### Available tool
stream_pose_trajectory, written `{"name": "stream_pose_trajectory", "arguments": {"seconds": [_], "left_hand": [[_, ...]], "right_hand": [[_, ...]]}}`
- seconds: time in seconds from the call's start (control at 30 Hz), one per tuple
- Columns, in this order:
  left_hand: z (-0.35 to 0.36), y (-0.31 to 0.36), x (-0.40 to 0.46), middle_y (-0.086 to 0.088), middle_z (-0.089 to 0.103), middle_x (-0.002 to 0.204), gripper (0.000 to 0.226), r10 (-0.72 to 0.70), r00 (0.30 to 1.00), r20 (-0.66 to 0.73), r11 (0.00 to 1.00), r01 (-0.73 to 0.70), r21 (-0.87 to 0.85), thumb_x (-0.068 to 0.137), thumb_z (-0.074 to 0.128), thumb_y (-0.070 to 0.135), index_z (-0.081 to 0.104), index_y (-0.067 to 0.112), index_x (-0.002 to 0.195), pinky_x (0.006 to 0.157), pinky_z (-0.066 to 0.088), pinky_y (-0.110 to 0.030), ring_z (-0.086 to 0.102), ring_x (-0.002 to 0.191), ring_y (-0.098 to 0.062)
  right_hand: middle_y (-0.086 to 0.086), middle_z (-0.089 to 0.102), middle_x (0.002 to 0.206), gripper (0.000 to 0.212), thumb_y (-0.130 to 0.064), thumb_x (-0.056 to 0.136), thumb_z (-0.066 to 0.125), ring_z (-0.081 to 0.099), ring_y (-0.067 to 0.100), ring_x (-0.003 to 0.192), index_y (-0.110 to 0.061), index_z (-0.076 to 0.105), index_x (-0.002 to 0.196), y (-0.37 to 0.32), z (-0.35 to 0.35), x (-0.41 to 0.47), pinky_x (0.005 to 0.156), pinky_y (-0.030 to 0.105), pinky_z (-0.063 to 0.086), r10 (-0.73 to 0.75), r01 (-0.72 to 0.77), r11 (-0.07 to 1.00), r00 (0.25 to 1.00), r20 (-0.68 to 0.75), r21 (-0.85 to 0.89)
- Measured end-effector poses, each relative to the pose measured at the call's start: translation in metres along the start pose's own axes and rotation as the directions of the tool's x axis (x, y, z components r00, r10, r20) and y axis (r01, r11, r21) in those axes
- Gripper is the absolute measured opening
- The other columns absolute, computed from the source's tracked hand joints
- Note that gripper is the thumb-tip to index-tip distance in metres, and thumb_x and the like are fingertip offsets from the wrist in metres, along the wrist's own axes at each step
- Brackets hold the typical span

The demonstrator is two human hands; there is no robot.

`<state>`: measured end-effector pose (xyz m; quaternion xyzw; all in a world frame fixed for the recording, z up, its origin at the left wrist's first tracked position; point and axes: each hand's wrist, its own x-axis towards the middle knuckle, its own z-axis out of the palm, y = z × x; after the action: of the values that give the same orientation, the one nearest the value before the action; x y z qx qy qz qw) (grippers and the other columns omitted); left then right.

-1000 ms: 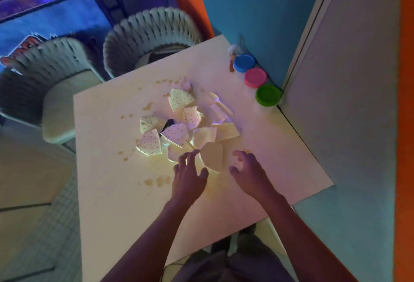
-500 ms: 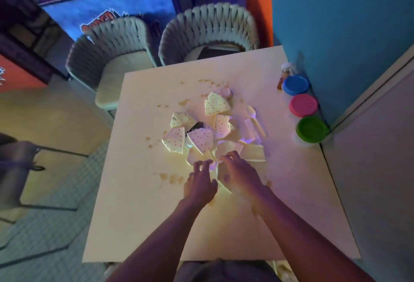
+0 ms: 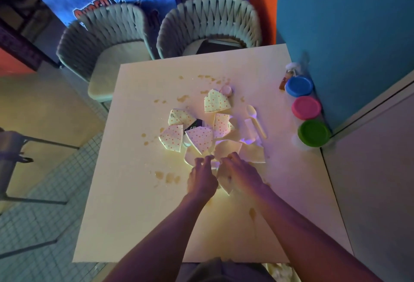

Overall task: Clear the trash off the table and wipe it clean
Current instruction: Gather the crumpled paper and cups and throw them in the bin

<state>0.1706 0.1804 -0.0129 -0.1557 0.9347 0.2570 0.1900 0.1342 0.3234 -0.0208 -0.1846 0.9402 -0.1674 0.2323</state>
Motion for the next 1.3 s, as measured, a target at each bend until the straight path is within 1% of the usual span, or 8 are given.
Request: {"name": "stream_pose_trajectory", "arguments": {"seconds": [0.17,0.37,0.53,0.7,0.8,1.03,1.2,1.3], "left_hand": [[-0.004,0.001,-0.004,-0.011,0.057,0.134,0.069,0.012,0.997,0.076,0.975,0.005,-0.22,0.081,0.059,0.012,0.041,0.03,0.145,0.097,0.047,-0.042,0.057,0.117,-0.034],[-0.007,0.007,-0.011,0.001,0.053,0.133,0.084,0.065,0.981,0.182,0.927,0.008,-0.376,0.063,0.062,0.051,0.035,0.045,0.143,0.102,0.048,-0.046,0.054,0.119,-0.023],[-0.009,0.004,-0.011,-0.002,0.054,0.126,0.082,0.119,0.972,0.204,0.958,-0.059,-0.282,0.073,0.068,0.025,0.03,0.049,0.141,0.093,0.052,-0.045,0.059,0.11,-0.029],[-0.013,-0.002,-0.011,0.0,0.062,0.121,0.068,0.132,0.981,0.144,0.967,-0.095,-0.238,0.074,0.074,0.025,0.039,0.045,0.129,0.086,0.054,-0.044,0.062,0.099,-0.029],[-0.015,-0.008,-0.013,0.003,0.065,0.119,0.064,0.145,0.981,0.126,0.968,-0.115,-0.225,0.073,0.075,0.024,0.04,0.044,0.123,0.084,0.055,-0.046,0.063,0.097,-0.028],[-0.03,-0.029,-0.016,0.007,0.065,0.11,0.057,0.144,0.986,0.084,0.967,-0.123,-0.222,0.074,0.07,0.021,0.043,0.044,0.119,0.077,0.056,-0.043,0.062,0.089,-0.03],[-0.042,-0.05,-0.016,0.005,0.068,0.105,0.05,0.111,0.992,0.051,0.963,-0.095,-0.25,0.077,0.066,0.023,0.045,0.046,0.116,0.075,0.056,-0.041,0.06,0.081,-0.026],[-0.049,-0.059,-0.016,0.006,0.068,0.106,0.046,0.105,0.994,0.036,0.954,-0.09,-0.287,0.076,0.063,0.034,0.047,0.044,0.118,0.075,0.056,-0.039,0.061,0.083,-0.026]], "right_hand": [[0.003,0.046,0.133,0.06,-0.01,0.083,0.071,0.064,0.033,0.106,-0.025,0.051,0.138,0.011,0.01,0.0,0.086,0.045,0.055,0.065,-0.058,0.974,0.997,-0.028,0.22],[0.003,0.051,0.122,0.059,-0.007,0.079,0.075,0.066,0.025,0.098,-0.024,0.056,0.133,0.009,0.018,-0.006,0.084,0.04,0.056,0.134,-0.08,0.928,0.983,-0.126,0.365],[0.0,0.061,0.1,0.051,-0.002,0.075,0.076,0.065,0.014,0.084,-0.022,0.063,0.12,0.007,0.016,-0.009,0.078,0.025,0.057,0.257,-0.134,0.816,0.955,-0.145,0.562],[-0.004,0.067,0.088,0.04,-0.013,0.076,0.083,0.066,0.007,0.077,-0.023,0.065,0.11,0.001,0.008,-0.016,0.066,0.012,0.052,0.307,-0.16,0.67,0.949,-0.075,0.725],[-0.005,0.068,0.09,0.038,-0.017,0.075,0.085,0.065,0.005,0.077,-0.025,0.067,0.107,-0.006,0.004,-0.017,0.064,0.012,0.051,0.31,-0.167,0.641,0.949,-0.054,0.75],[-0.006,0.068,0.094,0.032,-0.016,0.078,0.079,0.066,0.014,0.081,-0.025,0.07,0.108,-0.018,-0.006,-0.002,0.074,0.028,0.056,0.302,-0.169,0.759,0.947,-0.11,0.629],[0.001,0.06,0.113,0.034,-0.019,0.081,0.073,0.059,0.023,0.101,-0.025,0.065,0.114,-0.02,-0.021,0.023,0.074,0.035,0.053,0.293,-0.197,0.936,0.895,-0.337,0.293],[0.002,0.05,0.13,0.05,-0.028,0.081,0.071,0.049,0.028,0.116,-0.027,0.056,0.129,-0.021,-0.025,0.042,0.085,0.04,0.051,0.248,-0.246,0.968,0.931,-0.267,0.042]]}}
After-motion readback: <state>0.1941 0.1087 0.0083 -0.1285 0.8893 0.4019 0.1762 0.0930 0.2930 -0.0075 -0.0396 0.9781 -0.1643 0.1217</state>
